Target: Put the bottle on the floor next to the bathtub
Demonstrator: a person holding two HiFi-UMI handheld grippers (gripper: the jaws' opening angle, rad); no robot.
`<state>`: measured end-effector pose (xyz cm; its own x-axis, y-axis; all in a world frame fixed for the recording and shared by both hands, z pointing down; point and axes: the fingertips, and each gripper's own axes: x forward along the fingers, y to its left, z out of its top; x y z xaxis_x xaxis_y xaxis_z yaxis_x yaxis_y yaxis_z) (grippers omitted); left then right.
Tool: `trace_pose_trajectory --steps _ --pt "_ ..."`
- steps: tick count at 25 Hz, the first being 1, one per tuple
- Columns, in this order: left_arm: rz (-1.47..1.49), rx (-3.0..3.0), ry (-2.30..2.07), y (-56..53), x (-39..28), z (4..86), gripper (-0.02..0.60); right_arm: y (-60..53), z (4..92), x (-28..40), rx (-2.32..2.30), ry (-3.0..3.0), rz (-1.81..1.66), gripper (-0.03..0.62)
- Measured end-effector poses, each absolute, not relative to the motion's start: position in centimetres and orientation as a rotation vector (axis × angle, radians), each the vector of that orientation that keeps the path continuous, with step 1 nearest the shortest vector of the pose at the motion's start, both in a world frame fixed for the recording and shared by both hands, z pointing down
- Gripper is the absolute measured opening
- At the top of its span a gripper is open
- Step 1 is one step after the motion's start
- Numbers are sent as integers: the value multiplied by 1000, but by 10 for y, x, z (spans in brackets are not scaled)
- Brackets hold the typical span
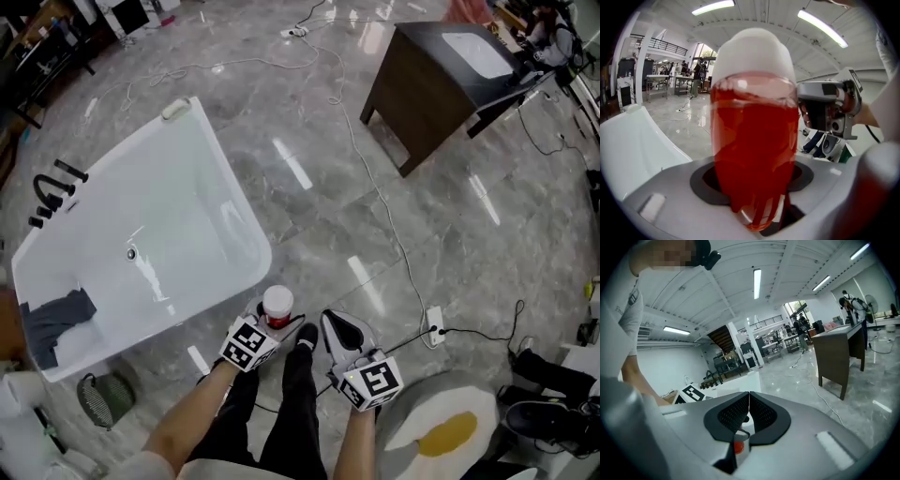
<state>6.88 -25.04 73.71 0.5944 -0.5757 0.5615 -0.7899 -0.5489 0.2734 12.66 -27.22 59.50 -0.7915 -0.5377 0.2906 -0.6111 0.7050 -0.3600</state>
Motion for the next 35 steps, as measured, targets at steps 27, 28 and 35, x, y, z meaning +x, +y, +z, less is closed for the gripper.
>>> trace_pose_trajectory --steps 27,28,35 --pt "730 2376 -985 -265 93 922 337 -267 817 33 4 -2600 547 288" --pt "742 2366 -1000 -264 89 923 337 -265 822 31 1 -2587 524 288" --pt "751 2220 -1133 -230 37 933 336 -267 886 38 123 -2505 387 288"
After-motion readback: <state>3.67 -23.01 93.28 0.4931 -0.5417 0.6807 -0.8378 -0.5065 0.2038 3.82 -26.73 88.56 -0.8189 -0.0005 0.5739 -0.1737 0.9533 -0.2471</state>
